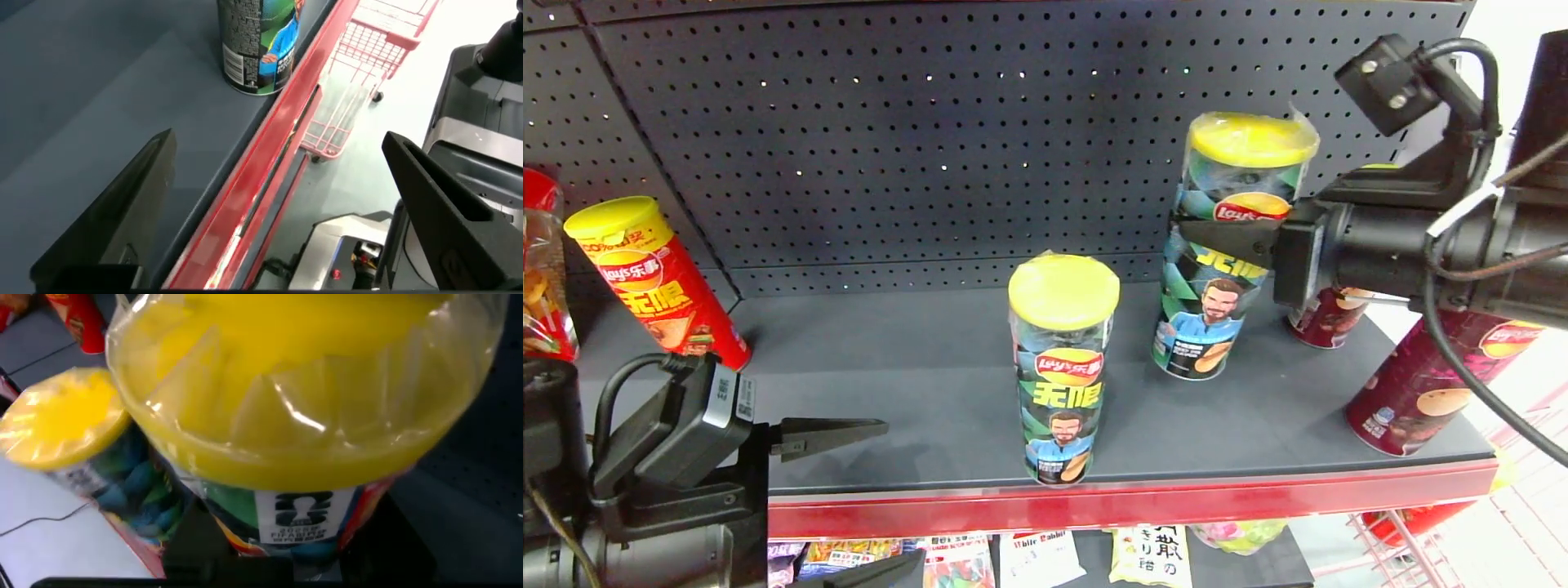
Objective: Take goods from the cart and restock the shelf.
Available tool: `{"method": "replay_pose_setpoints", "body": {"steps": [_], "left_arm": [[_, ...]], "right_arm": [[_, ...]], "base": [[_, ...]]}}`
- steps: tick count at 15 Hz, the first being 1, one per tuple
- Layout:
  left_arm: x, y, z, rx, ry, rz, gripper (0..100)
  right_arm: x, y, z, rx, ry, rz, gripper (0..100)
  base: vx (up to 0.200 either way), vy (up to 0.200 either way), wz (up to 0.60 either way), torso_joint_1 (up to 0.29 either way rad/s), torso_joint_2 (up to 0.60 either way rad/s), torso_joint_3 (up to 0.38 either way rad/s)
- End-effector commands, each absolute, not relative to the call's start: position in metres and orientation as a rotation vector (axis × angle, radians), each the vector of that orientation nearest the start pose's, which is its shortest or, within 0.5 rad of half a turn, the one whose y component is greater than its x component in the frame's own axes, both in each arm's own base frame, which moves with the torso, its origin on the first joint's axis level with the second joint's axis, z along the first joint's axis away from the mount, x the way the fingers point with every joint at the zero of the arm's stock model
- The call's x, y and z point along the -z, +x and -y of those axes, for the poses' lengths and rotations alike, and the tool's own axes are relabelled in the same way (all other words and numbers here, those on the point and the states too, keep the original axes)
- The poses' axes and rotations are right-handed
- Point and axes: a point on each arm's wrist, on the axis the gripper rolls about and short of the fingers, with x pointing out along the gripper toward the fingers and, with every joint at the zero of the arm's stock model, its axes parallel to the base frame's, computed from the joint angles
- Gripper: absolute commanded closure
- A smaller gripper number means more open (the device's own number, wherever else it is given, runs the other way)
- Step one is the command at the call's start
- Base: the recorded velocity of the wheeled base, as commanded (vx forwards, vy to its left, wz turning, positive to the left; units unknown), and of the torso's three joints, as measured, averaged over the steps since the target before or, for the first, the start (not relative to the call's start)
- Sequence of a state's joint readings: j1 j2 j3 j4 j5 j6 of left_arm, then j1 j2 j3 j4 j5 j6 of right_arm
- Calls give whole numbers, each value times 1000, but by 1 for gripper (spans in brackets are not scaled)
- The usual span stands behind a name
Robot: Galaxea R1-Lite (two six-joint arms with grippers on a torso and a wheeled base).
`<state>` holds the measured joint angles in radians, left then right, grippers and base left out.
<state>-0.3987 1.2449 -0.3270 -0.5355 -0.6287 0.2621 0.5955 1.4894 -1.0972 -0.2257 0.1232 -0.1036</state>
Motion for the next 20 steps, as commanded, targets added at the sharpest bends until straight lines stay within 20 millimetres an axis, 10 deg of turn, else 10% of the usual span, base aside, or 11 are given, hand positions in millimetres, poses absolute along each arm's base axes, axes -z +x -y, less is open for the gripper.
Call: {"method": "replay_pose_setpoints", "body": {"steps": [1, 20], "left_arm": [[-152, 137, 72, 1055, 190, -261, 0], [-150, 124, 66, 1027, 170, -264, 0]], "right_arm": [[-276, 242, -169, -730, -135, -168, 100], [-226, 312, -228, -837, -121, -168, 100]], "base": [[0, 0, 0, 0, 0, 0], [0, 0, 0, 0, 0, 0]]}}
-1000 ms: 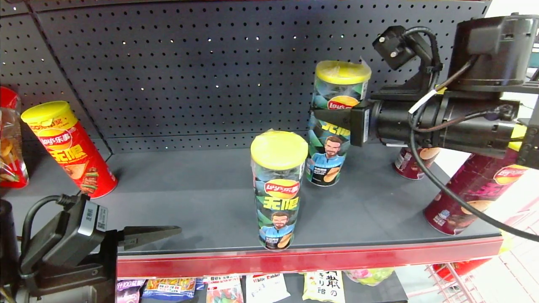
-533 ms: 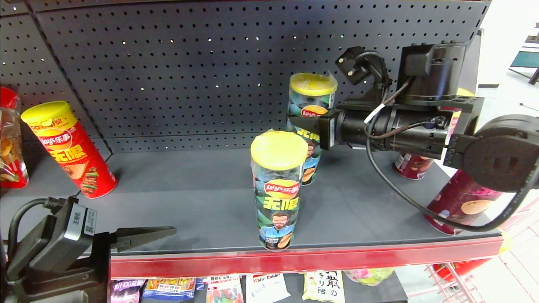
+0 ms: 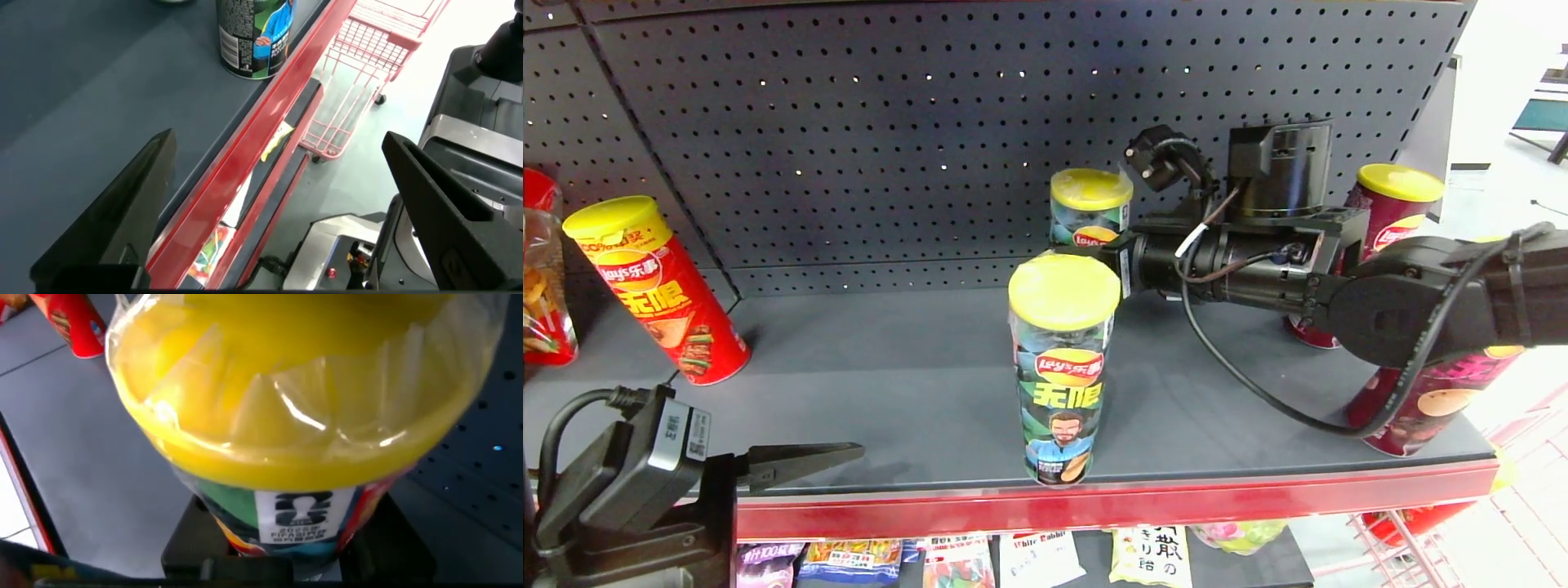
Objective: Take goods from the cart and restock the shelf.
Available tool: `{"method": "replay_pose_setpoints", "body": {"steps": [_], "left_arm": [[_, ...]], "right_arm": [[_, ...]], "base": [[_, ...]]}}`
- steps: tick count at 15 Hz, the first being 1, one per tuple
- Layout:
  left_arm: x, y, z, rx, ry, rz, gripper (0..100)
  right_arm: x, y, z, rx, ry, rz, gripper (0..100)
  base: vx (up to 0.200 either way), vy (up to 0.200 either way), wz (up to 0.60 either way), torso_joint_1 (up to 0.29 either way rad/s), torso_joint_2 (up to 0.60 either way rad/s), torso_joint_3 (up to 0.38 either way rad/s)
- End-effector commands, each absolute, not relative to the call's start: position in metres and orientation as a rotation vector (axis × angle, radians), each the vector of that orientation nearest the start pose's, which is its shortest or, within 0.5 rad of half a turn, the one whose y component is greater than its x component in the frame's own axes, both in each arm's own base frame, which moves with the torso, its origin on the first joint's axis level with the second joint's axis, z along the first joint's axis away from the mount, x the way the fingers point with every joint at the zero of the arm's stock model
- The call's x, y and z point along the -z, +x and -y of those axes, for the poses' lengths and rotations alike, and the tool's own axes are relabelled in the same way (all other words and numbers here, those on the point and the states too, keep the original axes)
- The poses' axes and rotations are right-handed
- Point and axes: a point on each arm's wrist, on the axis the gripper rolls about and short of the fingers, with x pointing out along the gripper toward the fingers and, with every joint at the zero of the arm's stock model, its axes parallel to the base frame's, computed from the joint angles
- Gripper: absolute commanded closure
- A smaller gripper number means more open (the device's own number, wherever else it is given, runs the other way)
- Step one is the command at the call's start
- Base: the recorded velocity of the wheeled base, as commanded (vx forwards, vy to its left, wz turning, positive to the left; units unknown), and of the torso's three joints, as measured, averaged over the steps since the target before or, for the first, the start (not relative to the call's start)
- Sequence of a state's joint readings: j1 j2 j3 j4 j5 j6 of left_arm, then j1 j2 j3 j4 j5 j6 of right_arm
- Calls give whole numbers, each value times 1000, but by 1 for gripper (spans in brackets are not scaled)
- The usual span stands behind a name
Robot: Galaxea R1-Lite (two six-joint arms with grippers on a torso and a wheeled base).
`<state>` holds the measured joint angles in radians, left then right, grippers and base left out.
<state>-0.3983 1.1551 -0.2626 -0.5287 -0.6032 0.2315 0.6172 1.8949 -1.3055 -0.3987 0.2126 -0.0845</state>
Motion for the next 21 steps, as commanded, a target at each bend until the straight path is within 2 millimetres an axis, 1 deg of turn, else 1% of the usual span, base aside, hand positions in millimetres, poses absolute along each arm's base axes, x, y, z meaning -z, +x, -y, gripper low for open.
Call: {"method": "replay_pose_setpoints", "body": {"steps": [1, 3, 8, 12, 13, 16, 20, 21], "left_arm": [[-150, 123, 66, 1029, 171, -264, 0], [-149, 123, 66, 1029, 170, -267, 0], [-146, 122, 65, 1029, 169, -278, 0], [-146, 122, 65, 1029, 169, -278, 0], [-146, 122, 65, 1029, 169, -278, 0], [-146, 122, 65, 1030, 169, -280, 0], [-146, 123, 66, 1030, 168, -283, 0], [-146, 123, 66, 1030, 168, -284, 0]], "right_arm": [[-226, 313, -228, -837, -121, -169, 100], [-221, 316, -230, -836, -125, -179, 100], [-222, 327, -235, -829, -115, -164, 100], [-218, 328, -236, -829, -117, -176, 100], [-217, 328, -236, -827, -119, -177, 0], [-218, 321, -233, -827, -120, -185, 0], [-226, 303, -221, -814, -126, -184, 0], [-231, 296, -216, -790, -128, -174, 0]], "base": [[0, 0, 0, 0, 0, 0], [0, 0, 0, 0, 0, 0], [0, 0, 0, 0, 0, 0], [0, 0, 0, 0, 0, 0], [0, 0, 0, 0, 0, 0], [0, 0, 0, 0, 0, 0], [0, 0, 0, 0, 0, 0], [0, 0, 0, 0, 0, 0]]}}
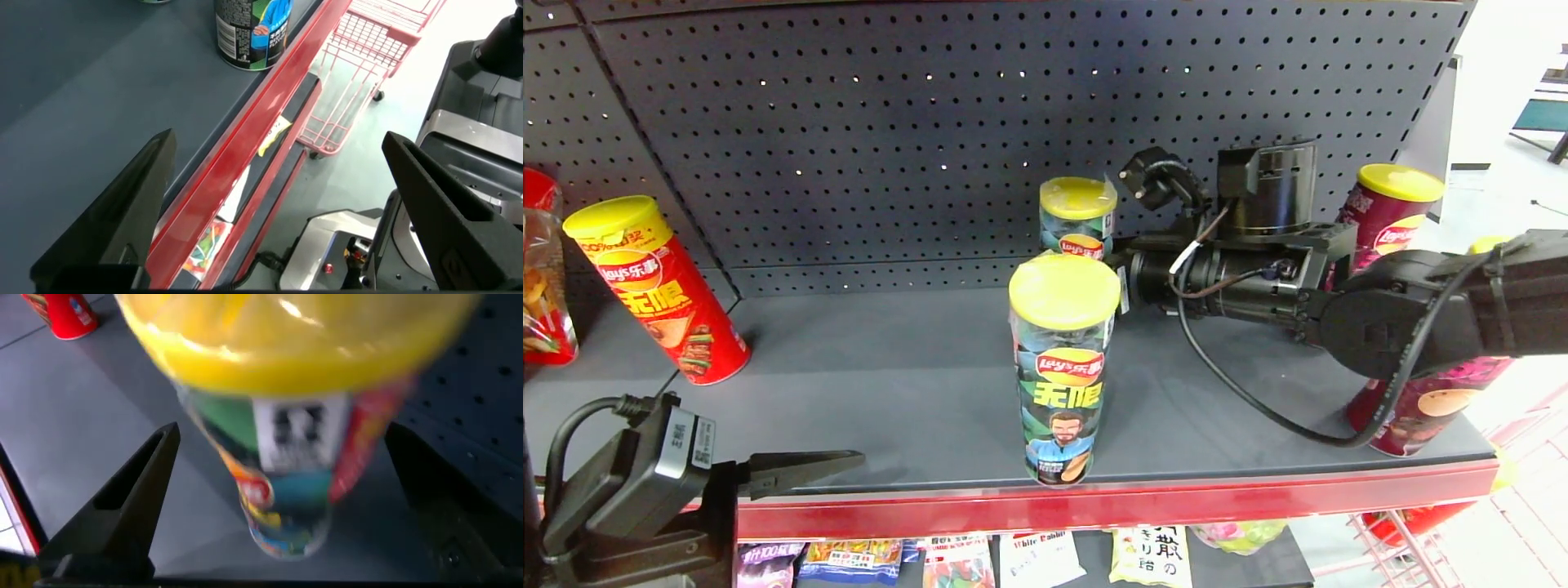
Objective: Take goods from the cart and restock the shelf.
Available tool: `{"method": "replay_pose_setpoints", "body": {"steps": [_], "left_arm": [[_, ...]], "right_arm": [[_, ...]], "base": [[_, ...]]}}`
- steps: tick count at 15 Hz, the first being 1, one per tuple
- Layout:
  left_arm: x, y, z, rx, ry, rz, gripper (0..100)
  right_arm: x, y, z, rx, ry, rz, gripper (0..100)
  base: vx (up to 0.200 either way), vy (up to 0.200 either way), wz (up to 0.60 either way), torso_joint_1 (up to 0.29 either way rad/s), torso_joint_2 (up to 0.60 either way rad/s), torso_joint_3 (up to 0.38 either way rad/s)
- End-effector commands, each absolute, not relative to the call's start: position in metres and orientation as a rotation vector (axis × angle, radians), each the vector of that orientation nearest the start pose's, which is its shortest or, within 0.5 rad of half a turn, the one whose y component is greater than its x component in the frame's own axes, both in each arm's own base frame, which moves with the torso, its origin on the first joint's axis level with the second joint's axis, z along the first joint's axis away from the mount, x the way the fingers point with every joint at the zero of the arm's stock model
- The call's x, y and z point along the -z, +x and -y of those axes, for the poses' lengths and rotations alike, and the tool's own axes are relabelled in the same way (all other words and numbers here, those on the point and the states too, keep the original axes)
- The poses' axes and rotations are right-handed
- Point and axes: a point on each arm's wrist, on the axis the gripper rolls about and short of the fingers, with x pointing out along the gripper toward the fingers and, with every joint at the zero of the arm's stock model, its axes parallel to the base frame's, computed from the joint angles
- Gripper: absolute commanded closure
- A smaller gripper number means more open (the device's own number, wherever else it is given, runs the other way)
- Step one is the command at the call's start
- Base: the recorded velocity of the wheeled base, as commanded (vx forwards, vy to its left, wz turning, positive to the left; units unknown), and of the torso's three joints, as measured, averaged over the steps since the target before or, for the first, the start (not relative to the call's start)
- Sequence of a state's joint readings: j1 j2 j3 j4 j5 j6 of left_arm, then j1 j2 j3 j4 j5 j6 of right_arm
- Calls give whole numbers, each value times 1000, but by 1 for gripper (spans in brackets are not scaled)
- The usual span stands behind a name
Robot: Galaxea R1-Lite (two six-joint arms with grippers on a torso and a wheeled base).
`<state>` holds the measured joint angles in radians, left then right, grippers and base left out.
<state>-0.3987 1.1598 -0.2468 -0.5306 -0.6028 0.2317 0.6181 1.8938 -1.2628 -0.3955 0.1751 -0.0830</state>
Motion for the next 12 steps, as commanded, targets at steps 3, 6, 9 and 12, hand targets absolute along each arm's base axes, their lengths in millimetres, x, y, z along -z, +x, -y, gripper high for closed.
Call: {"method": "replay_pose_setpoints", "body": {"steps": [3, 6, 9, 12], "left_arm": [[-145, 124, 66, 1030, 168, -289, 0], [-145, 126, 67, 1027, 167, -297, 0], [-144, 130, 68, 1023, 167, -307, 0], [-145, 135, 71, 1025, 168, -313, 0]], "right_arm": [[-240, 275, -204, -768, -131, -169, 0], [-241, 251, -188, -758, -137, -179, 0], [-243, 232, -173, -722, -140, -174, 0], [-243, 209, -156, -716, -139, -168, 0]], "base": [[0, 0, 0, 0, 0, 0], [0, 0, 0, 0, 0, 0], [0, 0, 0, 0, 0, 0], [0, 0, 0, 0, 0, 0]]}}
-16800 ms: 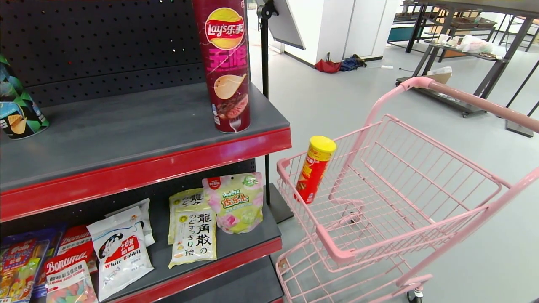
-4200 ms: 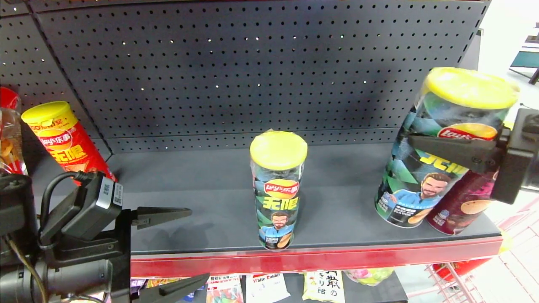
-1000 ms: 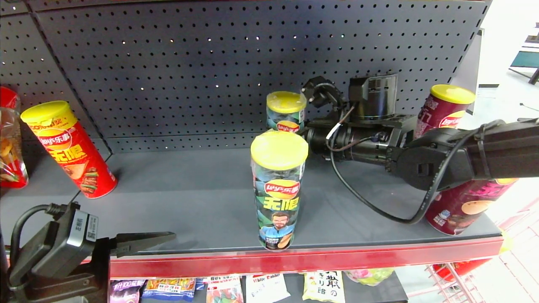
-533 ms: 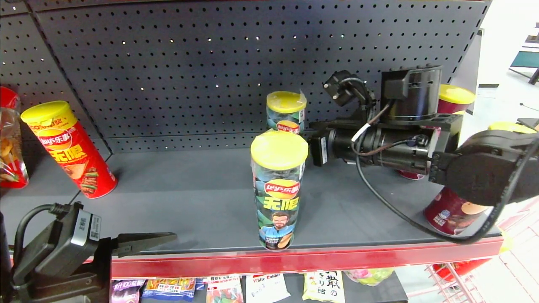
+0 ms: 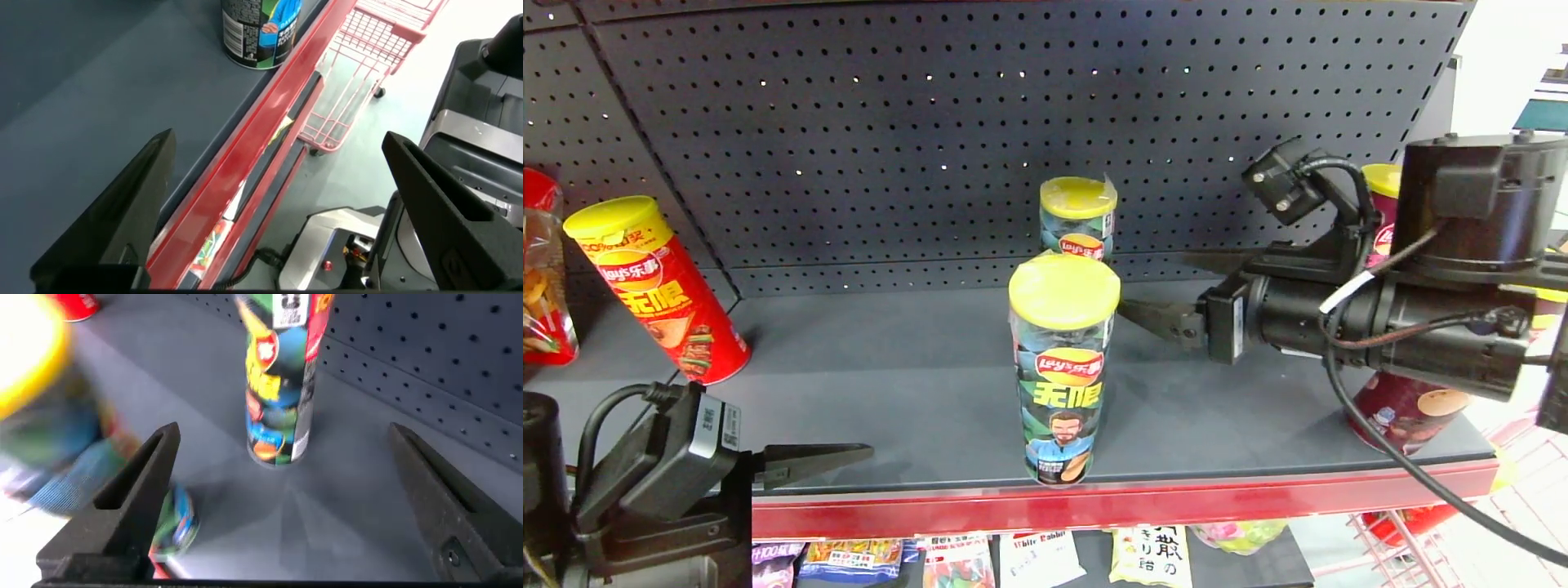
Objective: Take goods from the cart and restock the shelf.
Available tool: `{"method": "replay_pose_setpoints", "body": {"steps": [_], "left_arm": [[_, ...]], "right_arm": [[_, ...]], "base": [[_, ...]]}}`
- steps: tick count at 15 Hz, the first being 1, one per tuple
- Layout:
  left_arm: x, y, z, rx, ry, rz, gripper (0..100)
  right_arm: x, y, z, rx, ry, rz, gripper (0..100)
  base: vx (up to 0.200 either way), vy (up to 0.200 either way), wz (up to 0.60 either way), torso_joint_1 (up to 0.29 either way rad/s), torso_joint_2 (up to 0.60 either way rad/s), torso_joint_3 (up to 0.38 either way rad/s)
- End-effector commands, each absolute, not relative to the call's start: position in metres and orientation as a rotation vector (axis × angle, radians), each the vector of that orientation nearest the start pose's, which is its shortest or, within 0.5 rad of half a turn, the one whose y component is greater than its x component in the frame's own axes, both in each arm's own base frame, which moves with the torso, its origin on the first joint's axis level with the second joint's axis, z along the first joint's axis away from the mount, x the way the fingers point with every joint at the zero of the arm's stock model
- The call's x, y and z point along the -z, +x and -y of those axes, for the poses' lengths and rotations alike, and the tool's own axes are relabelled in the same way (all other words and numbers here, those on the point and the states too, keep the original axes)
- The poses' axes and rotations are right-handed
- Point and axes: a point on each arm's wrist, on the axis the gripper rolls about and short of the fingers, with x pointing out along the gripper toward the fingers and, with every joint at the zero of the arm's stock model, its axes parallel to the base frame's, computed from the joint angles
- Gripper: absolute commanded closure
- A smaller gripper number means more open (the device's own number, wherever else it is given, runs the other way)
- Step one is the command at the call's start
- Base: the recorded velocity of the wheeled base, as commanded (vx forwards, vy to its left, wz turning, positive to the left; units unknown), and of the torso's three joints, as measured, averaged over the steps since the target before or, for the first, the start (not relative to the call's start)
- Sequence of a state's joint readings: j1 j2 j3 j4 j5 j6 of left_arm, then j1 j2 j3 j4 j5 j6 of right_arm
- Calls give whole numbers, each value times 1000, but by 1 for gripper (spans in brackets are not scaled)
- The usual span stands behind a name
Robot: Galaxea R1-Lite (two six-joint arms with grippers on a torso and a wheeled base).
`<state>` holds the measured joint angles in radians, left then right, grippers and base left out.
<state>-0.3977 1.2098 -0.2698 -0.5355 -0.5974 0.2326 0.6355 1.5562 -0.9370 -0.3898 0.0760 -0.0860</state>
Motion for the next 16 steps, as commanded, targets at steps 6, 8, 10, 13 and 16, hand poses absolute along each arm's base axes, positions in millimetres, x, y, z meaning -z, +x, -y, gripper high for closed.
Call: {"method": "replay_pose_setpoints", "body": {"steps": [6, 8, 10, 13, 16], "left_arm": [[-140, 150, 76, 990, 175, -360, 0], [-139, 159, 80, 989, 177, -377, 0], [-136, 168, 84, 972, 182, -401, 0], [-128, 183, 91, 937, 195, -452, 0], [-129, 204, 106, 918, 216, -460, 0]], "right_arm": [[-228, 144, -113, -725, -140, -156, 0], [-215, 109, -94, -769, -138, -137, 0], [-207, 86, -77, -782, -127, -102, 0], [-208, 68, -57, -738, -99, -24, 0], [-214, 55, -35, -555, -68, 53, 0]], "base": [[0, 0, 0, 0, 0, 0], [0, 0, 0, 0, 0, 0], [0, 0, 0, 0, 0, 0], [0, 0, 0, 0, 0, 0], [0, 0, 0, 0, 0, 0]]}}
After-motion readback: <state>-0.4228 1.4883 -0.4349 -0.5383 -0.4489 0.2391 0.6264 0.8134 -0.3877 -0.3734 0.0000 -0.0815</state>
